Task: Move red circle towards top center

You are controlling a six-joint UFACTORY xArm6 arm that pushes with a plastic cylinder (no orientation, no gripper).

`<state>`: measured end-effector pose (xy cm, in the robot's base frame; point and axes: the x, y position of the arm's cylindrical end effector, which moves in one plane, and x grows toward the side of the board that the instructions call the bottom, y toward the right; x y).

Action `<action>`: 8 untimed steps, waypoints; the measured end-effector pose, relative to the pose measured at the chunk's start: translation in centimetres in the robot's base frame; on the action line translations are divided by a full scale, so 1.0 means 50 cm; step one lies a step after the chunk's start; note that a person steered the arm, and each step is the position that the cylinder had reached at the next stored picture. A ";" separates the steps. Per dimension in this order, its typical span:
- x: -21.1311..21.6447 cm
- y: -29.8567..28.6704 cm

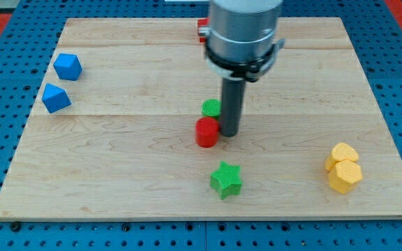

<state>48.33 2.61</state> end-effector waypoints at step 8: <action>-0.271 -0.140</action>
<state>34.76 -4.41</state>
